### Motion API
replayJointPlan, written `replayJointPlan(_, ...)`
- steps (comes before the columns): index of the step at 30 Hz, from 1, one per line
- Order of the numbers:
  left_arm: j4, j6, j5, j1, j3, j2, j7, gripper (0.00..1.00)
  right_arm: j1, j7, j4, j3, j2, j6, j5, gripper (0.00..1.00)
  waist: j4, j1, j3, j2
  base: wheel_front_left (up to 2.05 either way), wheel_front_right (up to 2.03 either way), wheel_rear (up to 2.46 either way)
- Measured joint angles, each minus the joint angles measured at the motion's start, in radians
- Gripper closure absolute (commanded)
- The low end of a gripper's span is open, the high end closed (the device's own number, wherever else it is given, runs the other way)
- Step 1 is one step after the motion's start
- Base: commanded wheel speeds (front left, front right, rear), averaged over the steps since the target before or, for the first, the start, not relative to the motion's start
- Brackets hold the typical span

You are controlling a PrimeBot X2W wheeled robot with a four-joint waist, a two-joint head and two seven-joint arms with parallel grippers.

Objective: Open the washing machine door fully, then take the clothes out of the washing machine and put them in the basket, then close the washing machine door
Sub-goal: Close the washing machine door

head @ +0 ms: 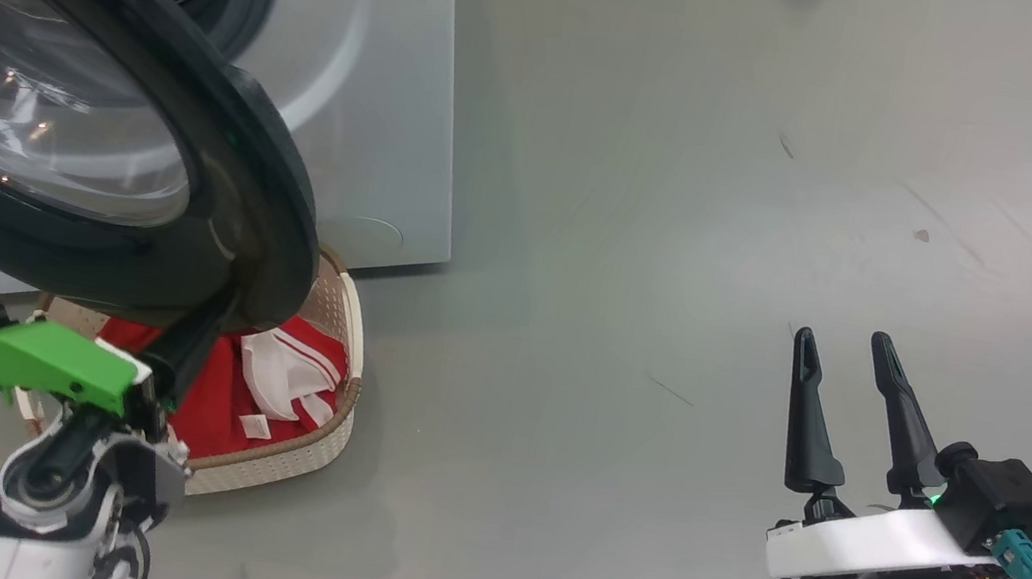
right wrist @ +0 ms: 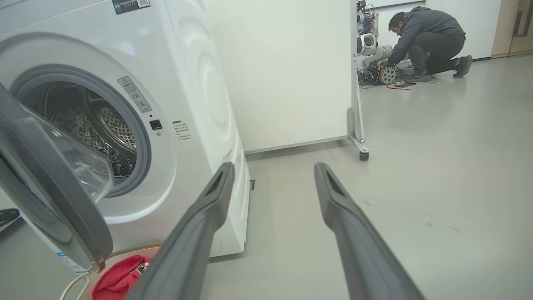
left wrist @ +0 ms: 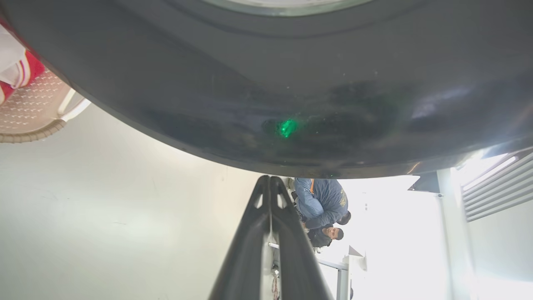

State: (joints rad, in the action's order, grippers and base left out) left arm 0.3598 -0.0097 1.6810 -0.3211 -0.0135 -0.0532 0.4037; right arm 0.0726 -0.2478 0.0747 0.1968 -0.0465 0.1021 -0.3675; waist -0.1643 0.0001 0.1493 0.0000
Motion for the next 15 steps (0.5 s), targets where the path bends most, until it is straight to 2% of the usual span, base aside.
replayJointPlan(6, 0.009, -0.083, -0.110, 0.077, -0.050, -0.021, -0.025, 1.00, -0.008, 0.000, -0.001, -0.017, 0.000, 0.001, 0.008, 0.00, 0.052, 0.0000, -0.041, 0.0000, 0.00, 0.00, 0.00)
replayJointPlan(8, 0.003, -0.090, -0.132, 0.090, -0.055, -0.029, -0.045, 1.00, -0.023, 0.000, -0.001, -0.019, 0.000, 0.001, 0.009, 0.00, 0.071, 0.0000, -0.056, 0.0000, 0.00, 0.00, 0.00)
replayJointPlan(15, -0.047, -0.104, -0.353, 0.119, -0.106, -0.089, -0.170, 1.00, -0.069, 0.000, -0.001, -0.019, 0.001, 0.002, 0.017, 0.00, 0.149, 0.0000, -0.100, 0.0000, 0.00, 0.00, 0.00)
